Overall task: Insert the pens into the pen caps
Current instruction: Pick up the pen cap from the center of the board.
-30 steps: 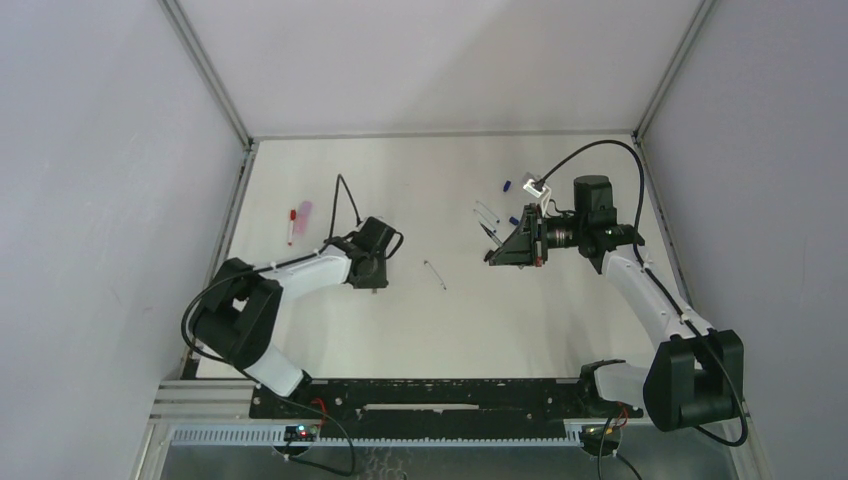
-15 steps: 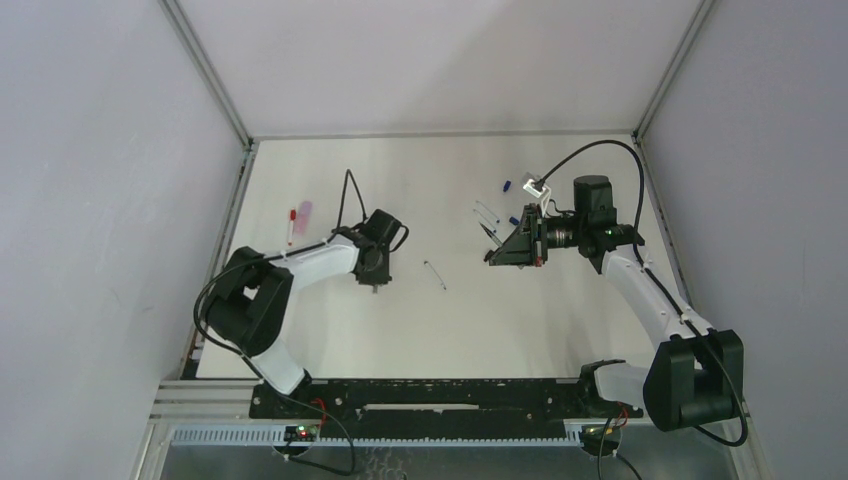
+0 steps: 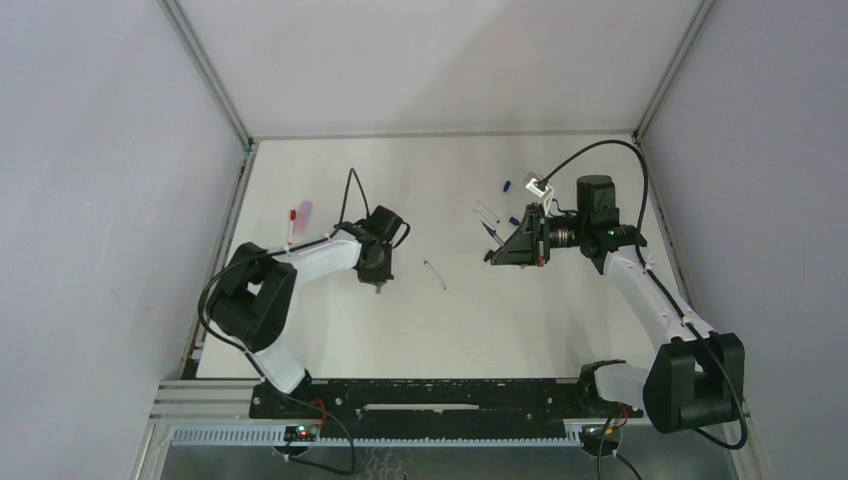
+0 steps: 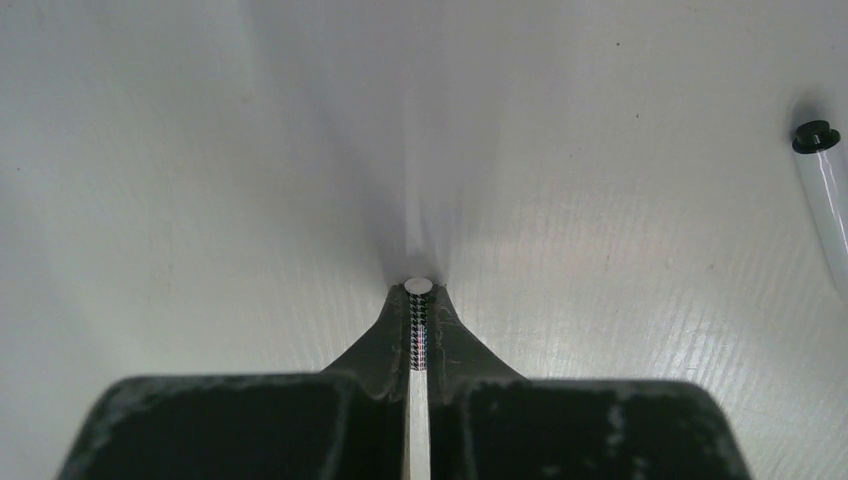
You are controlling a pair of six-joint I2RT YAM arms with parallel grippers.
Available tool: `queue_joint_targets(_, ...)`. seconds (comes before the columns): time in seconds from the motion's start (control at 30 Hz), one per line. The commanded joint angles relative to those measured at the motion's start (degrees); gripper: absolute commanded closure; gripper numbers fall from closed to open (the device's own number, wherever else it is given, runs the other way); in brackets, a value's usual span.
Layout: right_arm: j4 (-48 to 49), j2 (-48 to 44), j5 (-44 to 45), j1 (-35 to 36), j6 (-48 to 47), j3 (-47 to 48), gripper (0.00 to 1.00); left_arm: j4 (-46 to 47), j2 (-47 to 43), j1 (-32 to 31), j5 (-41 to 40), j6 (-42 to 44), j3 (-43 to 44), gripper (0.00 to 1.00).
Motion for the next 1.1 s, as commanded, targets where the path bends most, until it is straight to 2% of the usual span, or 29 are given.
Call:
queue_joint_targets(0.0,0.4,-1.5,-1.3,-0.2,-0.6,2.0,1.00,-4.3,-0.4,0.0,2.1,0.9,-1.5,1.00)
queue_joint_targets(0.13,-0.2,-1.6,-1.2,-0.1,-1.5,2.0,1.00,-0.2,-8.1,0.0,3.7,0.2,-3.1,1.00)
queue_joint_targets(0.33,-0.9,-1.9,-1.2,-0.1,-2.8,2.0,1.00,11.1,-22.2,-0.5,13.0,-1.2,-8.9,1.00)
queue_joint_targets(0.43,-1.1,-2.2,-1.5,0.0,-3.5,2.0,1.00,21.5,-30.8,-1.4,18.6,-4.0,-14.1,1.00)
queue_joint_targets(0.53,-1.2,-3.0,-2.0,0.2,-3.8,2.0,1.00,38.6,-38.2,-3.2,22.0,-8.9,-20.6,1.00)
queue_joint_targets(0.63,-1.1,-3.7,-2.9,0.4,-3.7,2.0,1.00,52.2,-43.0,-5.8,20.9,-13.9,-26.0,1.00)
queue_joint_targets(0.77,-0.4,-4.4,-4.2,0.8,-2.6,2.0,1.00,62.4,-45.0,-9.7,17.5,-15.0,-27.1,1.00)
queue_joint_targets(1.07,2.0,-6.2,-6.2,1.5,0.6,2.0,1.00,84.8,-41.5,-15.8,7.8,-16.3,-27.5,1.00)
